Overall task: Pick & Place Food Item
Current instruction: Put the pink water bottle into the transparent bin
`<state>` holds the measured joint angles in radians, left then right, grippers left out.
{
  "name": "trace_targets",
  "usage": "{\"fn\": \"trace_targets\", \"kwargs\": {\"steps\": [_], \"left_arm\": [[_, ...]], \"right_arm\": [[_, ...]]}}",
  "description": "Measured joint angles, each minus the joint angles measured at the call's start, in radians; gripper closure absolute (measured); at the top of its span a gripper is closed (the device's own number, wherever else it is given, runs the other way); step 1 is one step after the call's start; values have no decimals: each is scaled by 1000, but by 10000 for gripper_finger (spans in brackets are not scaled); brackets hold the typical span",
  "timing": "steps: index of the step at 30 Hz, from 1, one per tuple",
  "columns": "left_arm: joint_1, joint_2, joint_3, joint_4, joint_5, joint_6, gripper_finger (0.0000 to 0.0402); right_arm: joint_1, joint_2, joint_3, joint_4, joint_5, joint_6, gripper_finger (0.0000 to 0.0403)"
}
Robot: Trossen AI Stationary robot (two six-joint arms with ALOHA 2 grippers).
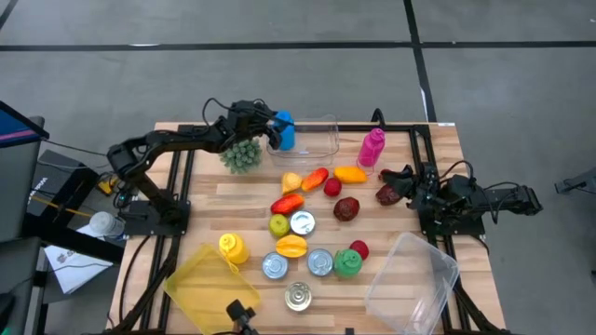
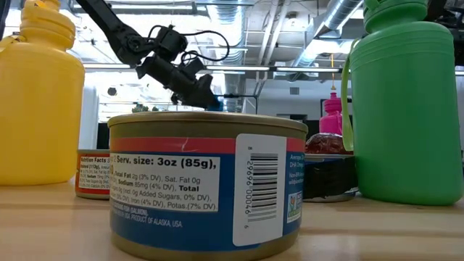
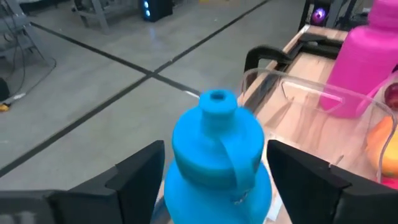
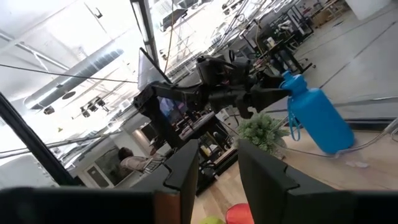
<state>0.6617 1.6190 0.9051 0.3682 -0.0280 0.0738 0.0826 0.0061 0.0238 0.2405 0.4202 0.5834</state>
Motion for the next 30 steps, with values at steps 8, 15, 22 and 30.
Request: {"fn": "trace_targets", "kwargs": {"steps": [8, 15, 22, 30], "left_arm": [[1, -86, 0, -43, -1, 24, 59], [0, -314, 0, -95, -1, 44, 43], [-23, -611, 0, -192, 25, 25, 58], [-33, -890, 0, -282, 10, -1, 92]], "right_arm": [[0, 0, 0, 16, 0, -17, 209], [0, 0, 18, 164, 0, -151, 135], [0, 69, 204, 48, 39, -367, 132], [0, 352, 608, -428, 257, -505, 132]]}}
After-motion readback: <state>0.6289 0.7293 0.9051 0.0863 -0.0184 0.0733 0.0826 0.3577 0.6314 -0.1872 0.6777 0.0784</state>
